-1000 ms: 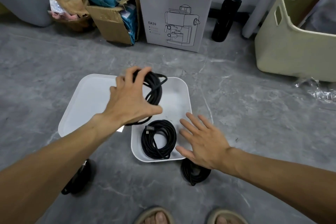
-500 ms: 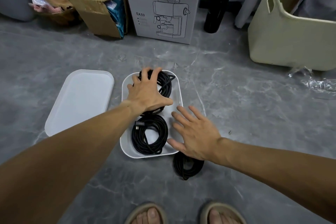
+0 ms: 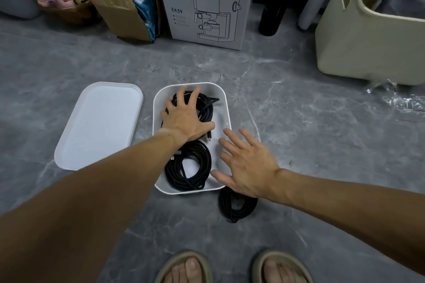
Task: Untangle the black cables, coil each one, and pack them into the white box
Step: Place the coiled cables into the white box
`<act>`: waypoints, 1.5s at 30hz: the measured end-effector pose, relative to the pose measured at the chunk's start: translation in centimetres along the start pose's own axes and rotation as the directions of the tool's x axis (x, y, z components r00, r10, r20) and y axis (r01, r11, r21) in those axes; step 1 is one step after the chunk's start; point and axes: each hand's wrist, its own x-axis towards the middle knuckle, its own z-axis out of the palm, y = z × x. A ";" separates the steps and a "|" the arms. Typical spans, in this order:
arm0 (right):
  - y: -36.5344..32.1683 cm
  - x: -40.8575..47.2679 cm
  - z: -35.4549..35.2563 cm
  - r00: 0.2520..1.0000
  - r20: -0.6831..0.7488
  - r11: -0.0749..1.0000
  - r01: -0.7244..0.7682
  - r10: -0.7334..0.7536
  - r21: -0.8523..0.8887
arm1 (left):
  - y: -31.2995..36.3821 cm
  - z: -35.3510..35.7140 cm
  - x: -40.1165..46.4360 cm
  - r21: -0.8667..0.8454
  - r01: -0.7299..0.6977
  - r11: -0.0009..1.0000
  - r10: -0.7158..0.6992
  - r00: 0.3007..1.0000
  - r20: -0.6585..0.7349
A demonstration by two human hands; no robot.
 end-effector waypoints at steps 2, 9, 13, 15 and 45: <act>-0.1 0.0 -0.2 1.000 0.012 1.000 -0.009 0.009 -0.001 | -0.2 0.6 -0.2 0.026 -0.018 0.999 0.018 1.000 0.022; -0.2 0.2 0.3 0.999 -0.048 1.000 -0.016 0.016 0.014 | -0.3 1.0 -0.6 0.058 -0.087 0.995 0.090 0.994 -0.055; 0.2 0.8 1.3 0.950 -0.311 0.999 -0.024 0.030 0.024 | -0.3 0.6 -1.2 0.041 -0.128 0.991 0.132 0.985 -0.107; 0.4 0.9 0.8 0.933 -0.359 0.999 -0.015 0.026 0.034 | -0.4 0.2 -1.7 0.011 -0.146 0.989 0.146 0.978 -0.146; -4.3 -1.9 -1.7 0.941 -0.337 0.999 0.040 -0.041 -0.012 | -10.5 -3.5 -15.6 -0.074 -0.060 0.995 0.050 0.990 -0.133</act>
